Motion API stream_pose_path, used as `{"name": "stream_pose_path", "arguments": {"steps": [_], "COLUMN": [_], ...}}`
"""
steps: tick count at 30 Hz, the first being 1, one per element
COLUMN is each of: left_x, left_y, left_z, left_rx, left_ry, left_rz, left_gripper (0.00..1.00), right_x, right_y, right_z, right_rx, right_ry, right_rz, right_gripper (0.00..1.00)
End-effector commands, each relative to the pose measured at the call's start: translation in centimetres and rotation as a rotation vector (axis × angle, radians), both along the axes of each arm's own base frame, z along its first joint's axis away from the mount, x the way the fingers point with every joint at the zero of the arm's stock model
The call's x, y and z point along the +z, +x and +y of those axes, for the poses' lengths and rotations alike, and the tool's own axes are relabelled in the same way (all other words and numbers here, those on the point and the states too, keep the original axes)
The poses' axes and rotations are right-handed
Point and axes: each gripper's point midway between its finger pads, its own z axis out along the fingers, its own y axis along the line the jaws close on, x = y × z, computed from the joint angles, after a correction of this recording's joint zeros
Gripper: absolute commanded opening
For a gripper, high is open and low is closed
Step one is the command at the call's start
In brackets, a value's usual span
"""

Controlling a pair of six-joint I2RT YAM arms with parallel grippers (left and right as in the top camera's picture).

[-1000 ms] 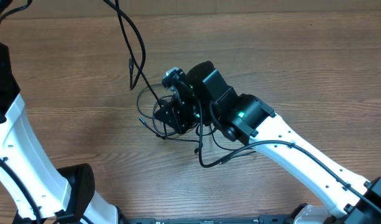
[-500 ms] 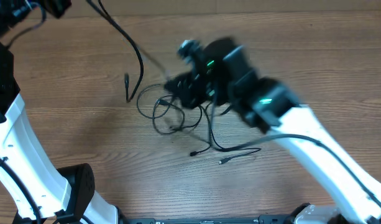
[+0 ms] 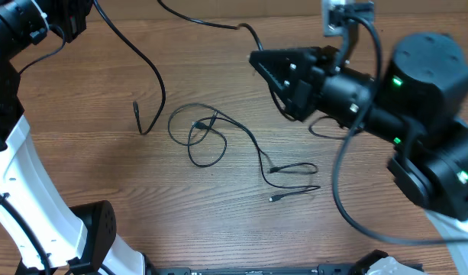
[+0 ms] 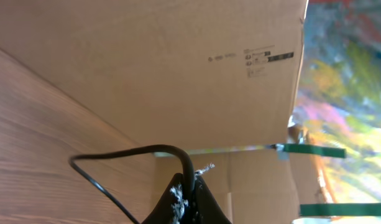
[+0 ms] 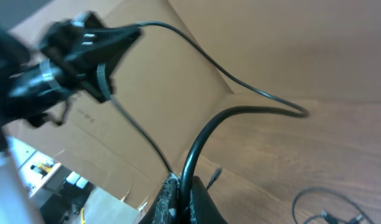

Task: Untangle cables

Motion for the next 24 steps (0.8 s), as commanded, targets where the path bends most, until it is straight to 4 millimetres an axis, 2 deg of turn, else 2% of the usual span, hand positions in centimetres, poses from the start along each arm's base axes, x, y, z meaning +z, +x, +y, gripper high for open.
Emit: {"name": "stream_pose_path", "arguments": {"steps": [1, 5, 10, 12, 17, 20, 21, 22, 24], "left_x": [0.3, -0.2, -2.5, -3.1, -4.1, -6.0, -6.8, -7.7, -9.6], "left_y": [-0.3, 0.2, 1.4, 2.1, 4.6, 6.8, 7.6, 8.3, 9.5], "left_z": [0.2, 1.2, 4.8, 5.7, 6.2, 7.8, 8.9, 10.1, 12.6], "left_rx": [-0.012, 0.021, 0.195, 0.223, 0.205, 0.247, 0.278, 0.312, 0.380], "left_ry": [0.142, 0.285, 0.446, 0.502, 0.588, 0.604, 0.612, 0.624, 0.646], "left_rz": [-0.094, -0.149, -0.076, -0.070, -0.097, -0.044, -0.016, 0.015, 0.085], "left_gripper": [0.04, 0.04, 0.04, 0.04, 0.04, 0.04, 0.04, 0.04, 0.04], "right_x": [-1.5, -3.0, -4.7, -4.5, -2.6, -3.3, -4.0, -5.2, -7.6], "right_y": [1.7, 3.0, 4.4, 5.1, 7.5, 9.5, 10.1, 10.7, 11.4], "right_z": [0.7, 1.3, 2.1, 2.6, 4.1, 5.0, 5.2, 5.4, 5.9], "right_rx": [-0.023, -0.034, -0.046, -0.050, -0.045, -0.063, -0.075, -0.084, -0.087], "right_ry": [-0.004, -0.027, -0.018, 0.008, 0.092, 0.100, 0.091, 0.074, 0.034], "right_rz": [0.062, 0.095, 0.177, 0.178, 0.090, 0.073, 0.085, 0.108, 0.168], "right_gripper": [0.04, 0.04, 0.04, 0.04, 0.04, 0.05, 0.16, 0.46, 1.00]}}
